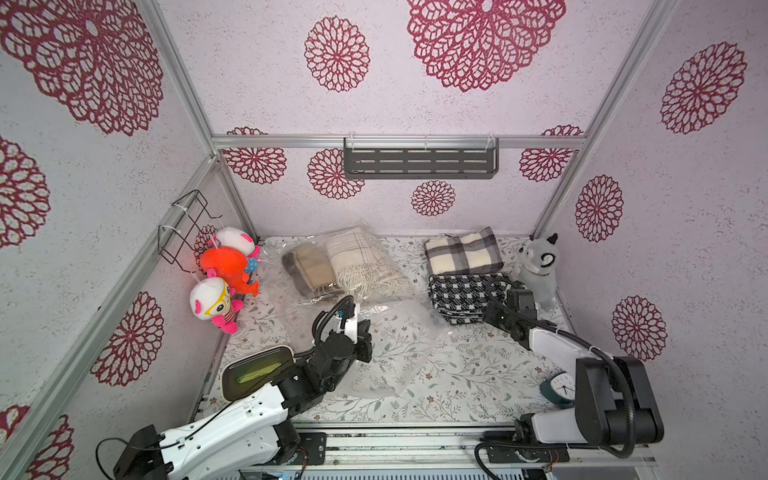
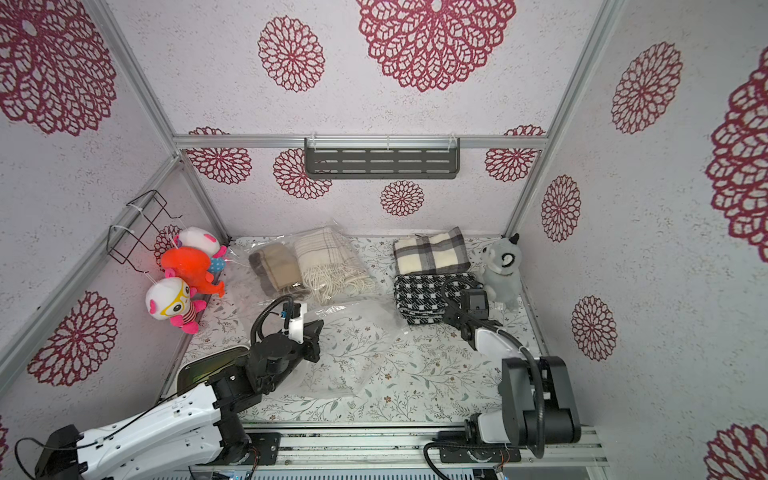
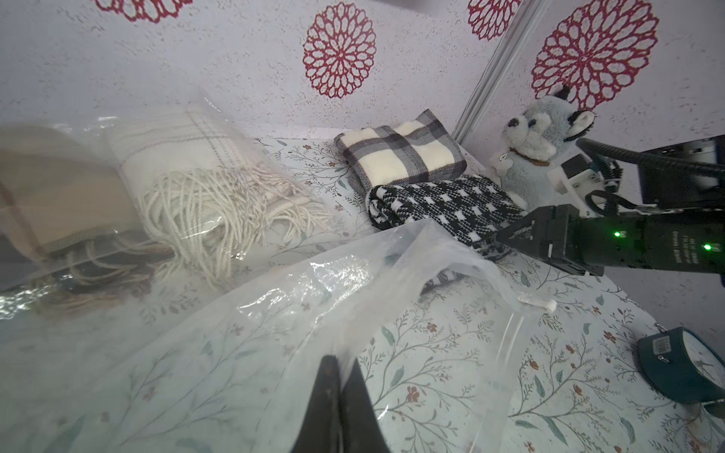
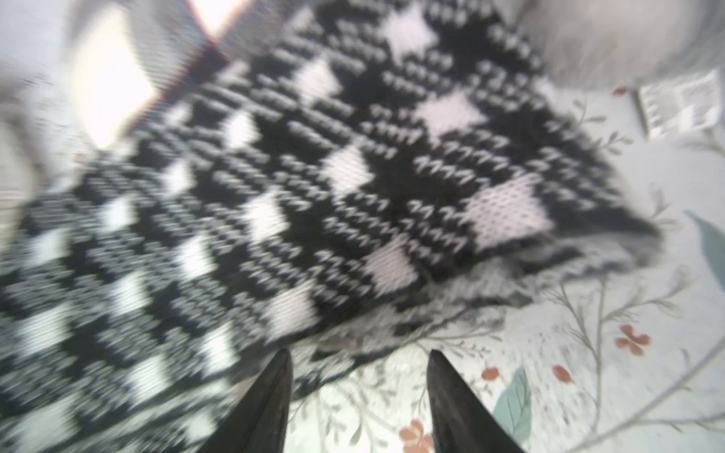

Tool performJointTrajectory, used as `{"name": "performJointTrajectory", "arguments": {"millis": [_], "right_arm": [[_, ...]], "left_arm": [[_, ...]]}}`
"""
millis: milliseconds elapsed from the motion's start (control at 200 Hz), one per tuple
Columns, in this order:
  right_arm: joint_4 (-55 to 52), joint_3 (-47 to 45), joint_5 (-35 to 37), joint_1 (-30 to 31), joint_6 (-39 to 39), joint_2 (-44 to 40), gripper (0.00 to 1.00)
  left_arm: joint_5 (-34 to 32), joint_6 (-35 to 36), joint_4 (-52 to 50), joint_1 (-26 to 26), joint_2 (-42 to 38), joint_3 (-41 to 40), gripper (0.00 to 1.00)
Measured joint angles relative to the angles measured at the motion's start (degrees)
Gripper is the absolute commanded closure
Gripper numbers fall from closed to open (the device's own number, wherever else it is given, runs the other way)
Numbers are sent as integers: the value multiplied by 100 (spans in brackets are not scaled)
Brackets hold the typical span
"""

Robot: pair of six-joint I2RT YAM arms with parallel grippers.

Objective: Take the scarf out of the vacuum bag
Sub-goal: Adjust the scarf at the center of the board, then adjust the vacuum bag at the center of the board.

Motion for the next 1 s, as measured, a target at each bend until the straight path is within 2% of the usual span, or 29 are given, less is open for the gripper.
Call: {"name": "performJointTrajectory", "arguments": {"millis": [170, 320, 445, 545, 720, 836, 1001], "right_arm": [[-20, -693, -48, 529, 120, -1561, 42], [-44, -1128, -229, 1128, 203, -2769, 42], [-31, -1259, -498, 1488, 240, -3285, 42], [179, -1263, -723, 1919, 247, -3224, 42], [892, -1292, -774, 3298, 210, -2640, 43], [1384, -1067, -774, 4002, 111, -1858, 44], [1786, -337, -588, 4544, -17, -706, 44]], "left_arm": [[52, 144, 122, 7, 542, 452, 100], [125, 232, 162, 7, 636, 769, 100], [173, 328, 166, 4, 640, 964, 100], [166, 407, 184, -33, 643, 1029, 100], [42, 511, 201, -79, 636, 1032, 100], [-94, 531, 114, -94, 551, 1032, 100], [-319, 535, -37, -118, 164, 1029, 100]]}}
